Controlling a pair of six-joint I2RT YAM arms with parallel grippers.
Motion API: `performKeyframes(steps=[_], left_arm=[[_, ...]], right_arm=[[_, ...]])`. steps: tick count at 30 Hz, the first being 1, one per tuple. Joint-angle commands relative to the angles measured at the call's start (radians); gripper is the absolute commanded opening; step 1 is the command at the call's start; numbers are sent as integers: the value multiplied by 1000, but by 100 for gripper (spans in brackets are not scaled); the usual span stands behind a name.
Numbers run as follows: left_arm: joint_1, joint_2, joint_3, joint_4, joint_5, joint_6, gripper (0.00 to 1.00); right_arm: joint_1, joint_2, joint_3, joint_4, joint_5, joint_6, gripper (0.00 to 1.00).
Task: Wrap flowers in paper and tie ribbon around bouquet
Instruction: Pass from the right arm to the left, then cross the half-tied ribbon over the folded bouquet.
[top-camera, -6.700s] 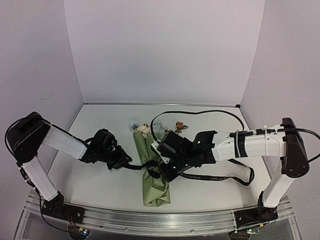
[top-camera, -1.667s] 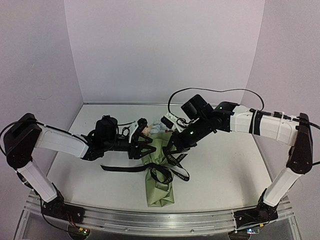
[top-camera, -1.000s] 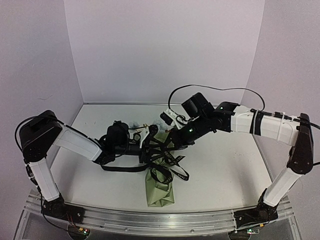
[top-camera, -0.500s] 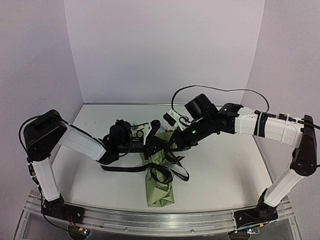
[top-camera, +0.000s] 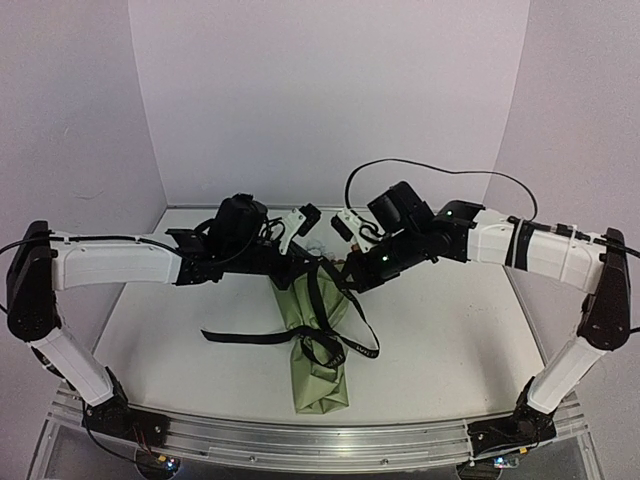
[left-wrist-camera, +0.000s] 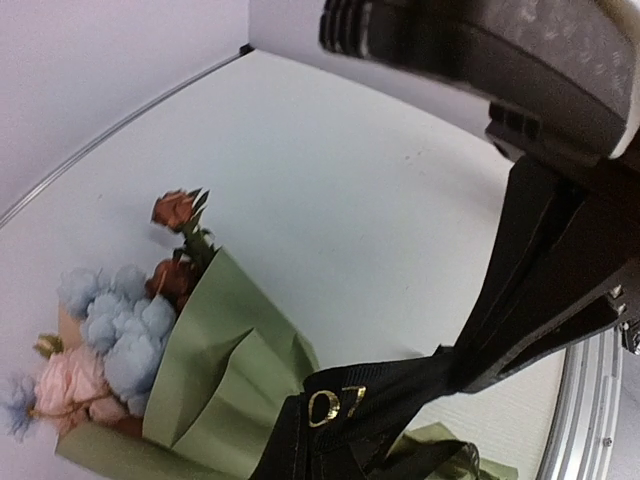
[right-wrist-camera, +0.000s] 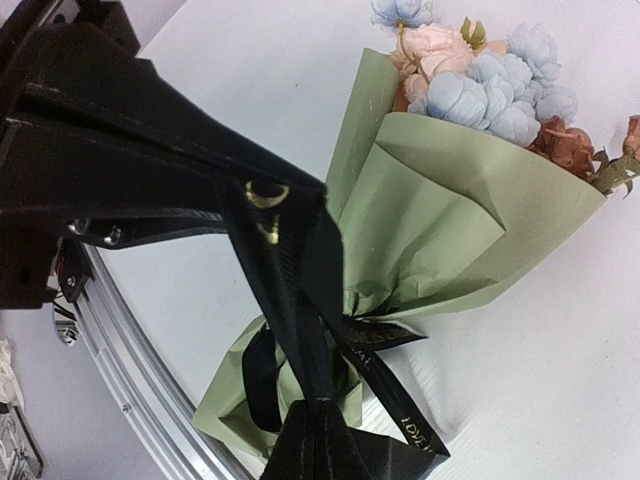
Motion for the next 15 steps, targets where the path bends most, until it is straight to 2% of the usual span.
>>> performKeyframes(steps=[1, 5, 9, 11, 15], left_arm=[[19, -93, 114, -375, -179, -75, 0], [19, -117, 191, -582, -202, -138, 0], [19, -111, 226, -710, -144, -180, 0], [19, -107, 245, -761, -162, -210, 0], [26, -79, 293, -826, -175, -232, 0]], right_arm=[[9, 64, 57, -71, 71, -20, 0], [15, 99, 88, -71, 97, -8, 0], [26, 123, 108, -74, 129, 18, 3], [29, 128, 108, -77, 140, 36, 11], [46, 108, 91, -102, 187, 72, 40]])
